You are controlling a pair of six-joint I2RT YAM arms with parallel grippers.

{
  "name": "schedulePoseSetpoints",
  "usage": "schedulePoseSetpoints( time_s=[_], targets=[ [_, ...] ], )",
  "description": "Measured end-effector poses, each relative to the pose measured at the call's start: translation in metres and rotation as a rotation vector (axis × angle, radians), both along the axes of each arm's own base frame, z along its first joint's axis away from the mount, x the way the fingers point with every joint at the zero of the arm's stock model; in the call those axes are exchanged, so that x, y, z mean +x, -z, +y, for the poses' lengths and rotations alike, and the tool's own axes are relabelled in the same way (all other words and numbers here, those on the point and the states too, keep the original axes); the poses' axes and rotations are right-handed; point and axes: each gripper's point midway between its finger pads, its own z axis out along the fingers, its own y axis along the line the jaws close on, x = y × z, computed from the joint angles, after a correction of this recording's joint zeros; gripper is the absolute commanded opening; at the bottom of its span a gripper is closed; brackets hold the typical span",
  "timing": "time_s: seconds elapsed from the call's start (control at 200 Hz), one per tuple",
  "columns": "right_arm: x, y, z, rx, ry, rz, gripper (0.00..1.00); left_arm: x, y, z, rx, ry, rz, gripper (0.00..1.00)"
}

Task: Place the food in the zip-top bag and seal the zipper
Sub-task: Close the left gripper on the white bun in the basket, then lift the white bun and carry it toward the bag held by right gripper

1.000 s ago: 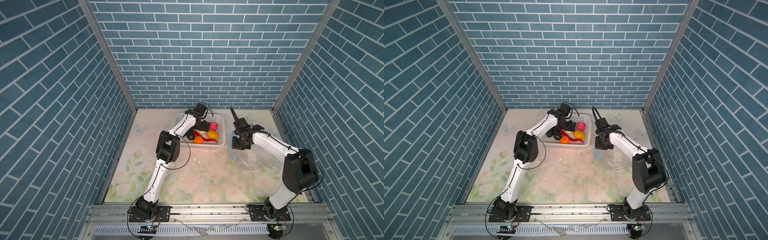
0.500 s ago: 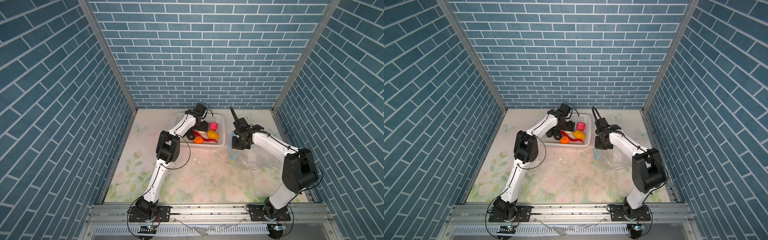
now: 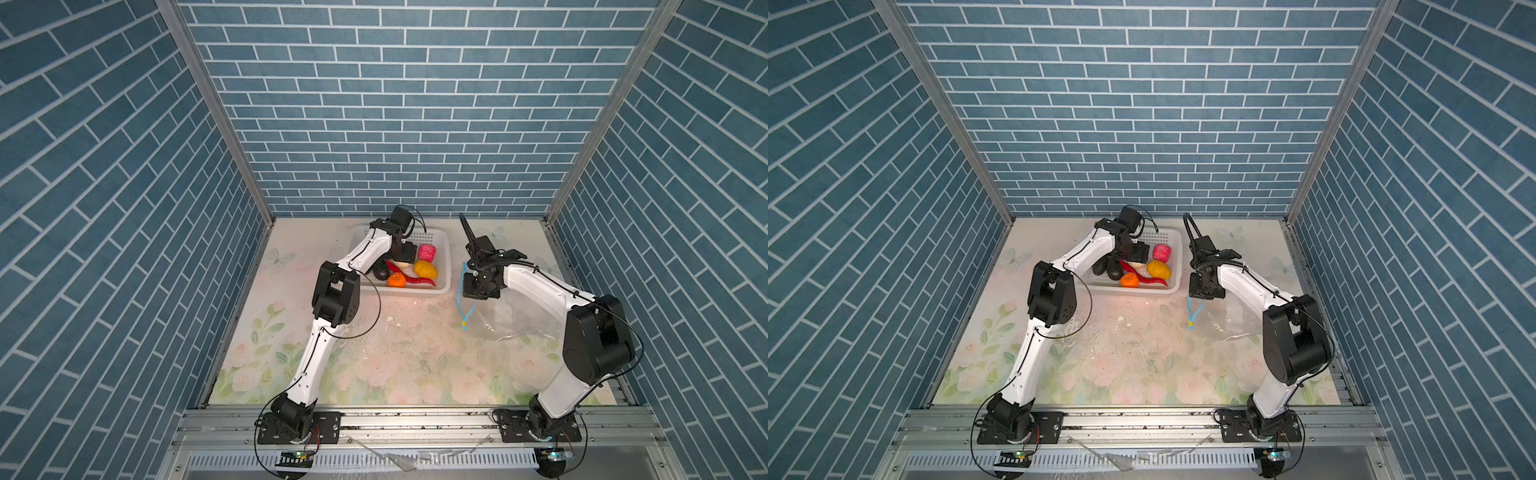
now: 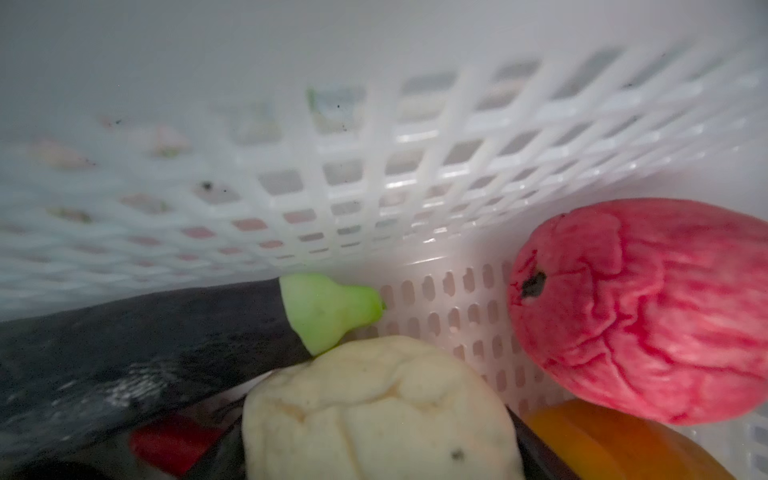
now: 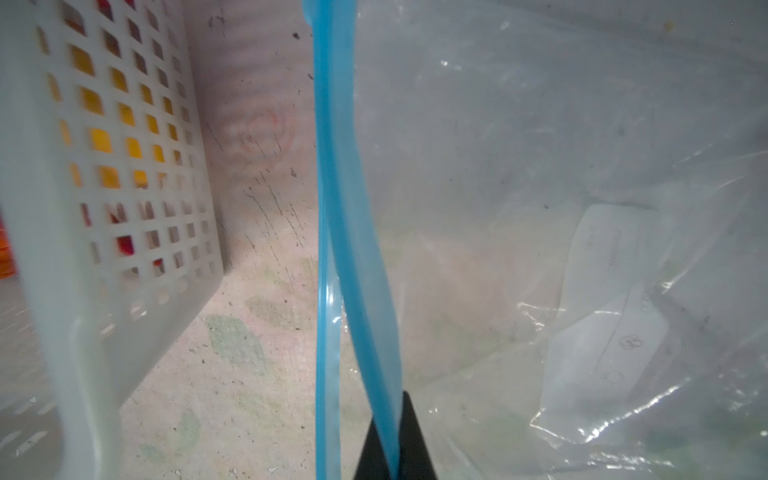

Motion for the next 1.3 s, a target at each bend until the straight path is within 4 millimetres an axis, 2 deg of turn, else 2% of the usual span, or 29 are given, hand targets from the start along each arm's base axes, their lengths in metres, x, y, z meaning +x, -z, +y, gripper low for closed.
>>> schedulePoseSetpoints(
  time_s=[0.26,0.575,0.67,0.915,1.055,1.295],
  targets=[
    [0.001,-0.001,0.001,0.003,-0.001,-0.002,0.00,-0.008,-0.006,0.002,-0.007,0.002,0.010,0.61],
    [-0.001,-0.006,-0.001,0.002,0.000,-0.006,0.00,-0.015,-0.033,-0.001,-0.049,0.004,-0.010,0.57],
    [-0.001,-0.013,-0.001,0.012,0.000,-0.025,0.00,-0.021,-0.042,-0.003,-0.060,0.011,-0.015,0.56],
    [-0.004,-0.040,-0.002,0.045,0.000,-0.088,0.00,-0.053,-0.074,-0.014,-0.109,0.038,-0.036,0.56],
    [-0.005,-0.057,-0.002,0.069,-0.001,-0.131,0.00,-0.067,-0.095,-0.025,-0.152,0.061,-0.067,0.56],
    [-0.012,-0.075,0.002,0.153,-0.018,-0.216,0.00,-0.092,-0.113,-0.055,-0.218,0.123,-0.086,0.56]
  ],
)
